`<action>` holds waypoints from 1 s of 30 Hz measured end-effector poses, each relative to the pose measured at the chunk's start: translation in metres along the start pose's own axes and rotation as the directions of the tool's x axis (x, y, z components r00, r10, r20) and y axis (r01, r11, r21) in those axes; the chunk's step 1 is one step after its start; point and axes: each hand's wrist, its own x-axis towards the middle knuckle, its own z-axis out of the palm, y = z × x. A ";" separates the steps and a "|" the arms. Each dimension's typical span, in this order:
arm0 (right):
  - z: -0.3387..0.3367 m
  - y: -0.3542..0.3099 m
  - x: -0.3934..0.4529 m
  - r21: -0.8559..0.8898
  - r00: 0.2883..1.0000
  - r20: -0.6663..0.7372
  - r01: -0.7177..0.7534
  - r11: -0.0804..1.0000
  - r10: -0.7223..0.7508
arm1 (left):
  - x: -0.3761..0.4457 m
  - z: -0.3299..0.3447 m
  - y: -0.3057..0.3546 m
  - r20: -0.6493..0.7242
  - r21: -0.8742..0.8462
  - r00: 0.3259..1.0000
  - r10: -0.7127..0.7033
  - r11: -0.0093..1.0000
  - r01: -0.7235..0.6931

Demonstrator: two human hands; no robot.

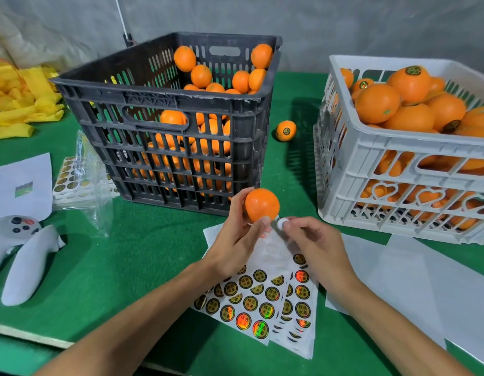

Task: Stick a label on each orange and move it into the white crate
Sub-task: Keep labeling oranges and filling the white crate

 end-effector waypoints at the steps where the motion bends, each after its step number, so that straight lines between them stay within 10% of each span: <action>1: -0.001 -0.002 0.001 0.049 0.994 -0.108 0.025 0.998 -0.020 | 0.000 -0.001 0.000 0.015 0.018 1.000 -0.008 1.000 0.008; 6: 0.002 0.005 0.002 -0.155 0.930 -0.190 0.288 0.945 -0.315 | -0.001 0.002 0.002 0.123 0.303 0.990 0.064 0.948 -0.098; 13: 0.008 0.010 -0.005 -0.293 0.964 -0.030 0.246 0.924 -0.266 | 0.004 0.004 0.004 0.060 0.298 0.995 0.078 0.950 -0.092; 17: 0.010 -0.003 -0.011 -0.599 0.936 0.091 0.324 0.733 -0.339 | 0.013 -0.001 0.015 0.004 0.324 0.999 0.041 0.945 -0.040; 24: -0.025 -0.079 0.019 -0.762 0.728 0.126 0.505 0.404 -0.673 | 0.071 0.023 0.105 -0.081 0.171 0.981 0.177 0.972 -0.161; 30: -0.083 -0.182 0.068 -0.918 0.559 -0.048 0.302 0.257 -0.828 | 0.162 0.057 0.216 -0.128 0.298 0.880 0.457 0.864 -0.405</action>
